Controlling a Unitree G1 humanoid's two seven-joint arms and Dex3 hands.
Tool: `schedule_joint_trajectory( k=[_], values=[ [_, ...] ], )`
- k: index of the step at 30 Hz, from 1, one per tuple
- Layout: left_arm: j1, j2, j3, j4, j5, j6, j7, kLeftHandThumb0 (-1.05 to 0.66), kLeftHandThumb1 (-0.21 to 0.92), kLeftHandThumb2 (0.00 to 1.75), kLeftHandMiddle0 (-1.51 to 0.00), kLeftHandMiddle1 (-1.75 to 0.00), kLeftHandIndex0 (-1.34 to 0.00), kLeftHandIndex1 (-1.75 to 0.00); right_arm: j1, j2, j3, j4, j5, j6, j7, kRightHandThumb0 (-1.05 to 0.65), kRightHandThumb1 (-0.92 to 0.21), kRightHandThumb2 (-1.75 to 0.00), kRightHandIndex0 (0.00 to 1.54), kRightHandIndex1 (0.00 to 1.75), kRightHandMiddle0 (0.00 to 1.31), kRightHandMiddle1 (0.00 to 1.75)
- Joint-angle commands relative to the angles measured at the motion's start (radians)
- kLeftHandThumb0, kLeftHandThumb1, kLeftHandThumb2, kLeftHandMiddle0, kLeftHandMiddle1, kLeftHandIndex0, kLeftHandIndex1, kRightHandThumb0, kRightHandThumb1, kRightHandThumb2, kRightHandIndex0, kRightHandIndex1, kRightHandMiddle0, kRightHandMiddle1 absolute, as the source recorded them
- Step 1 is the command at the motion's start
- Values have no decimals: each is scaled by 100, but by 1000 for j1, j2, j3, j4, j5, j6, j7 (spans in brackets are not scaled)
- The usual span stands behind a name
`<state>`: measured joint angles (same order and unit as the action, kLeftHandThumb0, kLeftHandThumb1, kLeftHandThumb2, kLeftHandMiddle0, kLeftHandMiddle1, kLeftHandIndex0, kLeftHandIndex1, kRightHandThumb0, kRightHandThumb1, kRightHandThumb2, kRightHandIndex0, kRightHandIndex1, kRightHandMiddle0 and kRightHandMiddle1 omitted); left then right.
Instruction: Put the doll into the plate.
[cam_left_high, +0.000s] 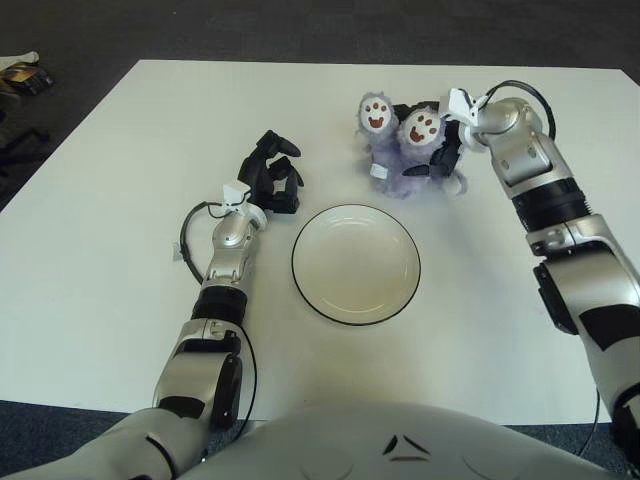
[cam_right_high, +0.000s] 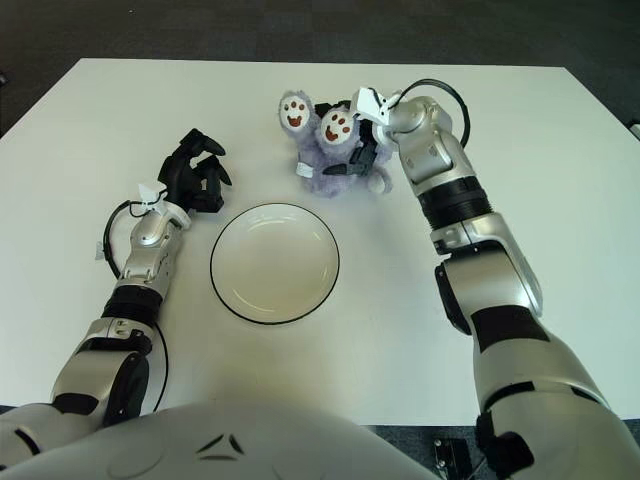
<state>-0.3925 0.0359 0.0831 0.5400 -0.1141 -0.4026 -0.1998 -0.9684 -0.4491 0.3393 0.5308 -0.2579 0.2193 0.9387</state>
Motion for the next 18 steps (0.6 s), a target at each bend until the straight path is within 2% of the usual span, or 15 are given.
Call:
schedule_joint_trajectory(
  k=[1,7,15,18],
  values=[
    [66,-15,2,23,-8,-7,-1,-2,25,140,-72,-169,-40,-175,4,2,23,79,14,10,74,-22,-11,-119,0,25,0,56],
    [65,-15,5,22,-12,-4,-2,-2,25,141,-71,-171,-40,-175,-18,15,15,153,45,-6,133,-18,-10,-123,0,32,0,65],
    [72,-20,5,0,-13,16,9,-1,25,140,-71,-171,-40,-175,-16,17,11,209,68,-106,169,-13,-3,-128,0,38,0,82],
    [75,-23,7,-8,-18,22,7,-1,26,139,-71,-169,-40,-175,-16,19,6,223,74,-126,174,-12,1,-131,0,48,0,96]
  ],
)
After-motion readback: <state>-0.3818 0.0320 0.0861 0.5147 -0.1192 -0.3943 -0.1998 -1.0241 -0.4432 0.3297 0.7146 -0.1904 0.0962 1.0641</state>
